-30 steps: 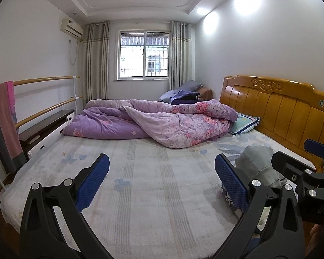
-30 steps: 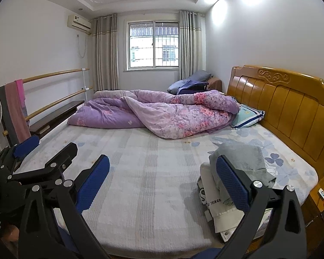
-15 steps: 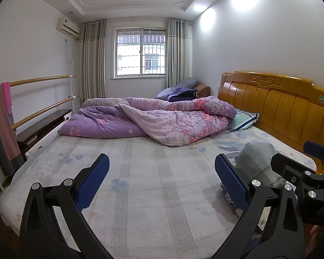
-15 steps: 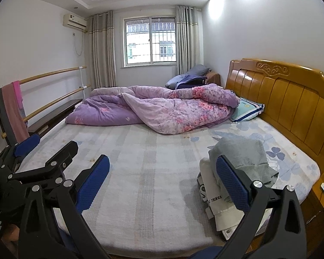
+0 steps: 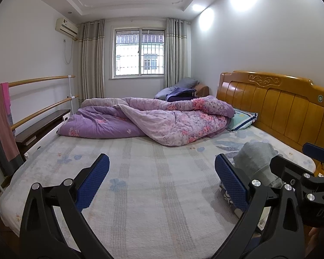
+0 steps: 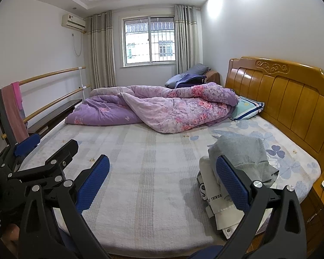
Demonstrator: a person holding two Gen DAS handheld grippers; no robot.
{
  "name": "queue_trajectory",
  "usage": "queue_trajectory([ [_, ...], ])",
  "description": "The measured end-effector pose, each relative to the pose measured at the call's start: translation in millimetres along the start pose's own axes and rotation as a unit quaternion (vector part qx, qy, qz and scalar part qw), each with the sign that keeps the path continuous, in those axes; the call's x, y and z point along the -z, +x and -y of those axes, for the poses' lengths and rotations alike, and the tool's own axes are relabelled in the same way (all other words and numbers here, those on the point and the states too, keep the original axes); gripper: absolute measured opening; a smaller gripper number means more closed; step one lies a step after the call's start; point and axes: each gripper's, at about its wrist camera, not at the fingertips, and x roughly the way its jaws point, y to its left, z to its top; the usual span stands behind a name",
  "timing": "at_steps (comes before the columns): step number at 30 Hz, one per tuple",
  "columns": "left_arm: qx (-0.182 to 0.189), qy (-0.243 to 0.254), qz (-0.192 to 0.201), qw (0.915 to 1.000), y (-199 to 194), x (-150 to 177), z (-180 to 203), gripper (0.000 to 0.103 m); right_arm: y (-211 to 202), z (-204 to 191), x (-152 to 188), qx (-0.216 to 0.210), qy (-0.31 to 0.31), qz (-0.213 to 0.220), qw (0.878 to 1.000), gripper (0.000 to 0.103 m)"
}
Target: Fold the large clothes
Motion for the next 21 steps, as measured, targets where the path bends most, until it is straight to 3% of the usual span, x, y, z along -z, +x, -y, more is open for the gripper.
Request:
queue_trajectory([
  [21, 0.004, 0.001, -0.001, 1.0000, -0.9, 3.4, 3.4, 0.098, -1.5, 2.1, 6.2, 0.001, 0.004, -0.005, 1.000, 0.095],
])
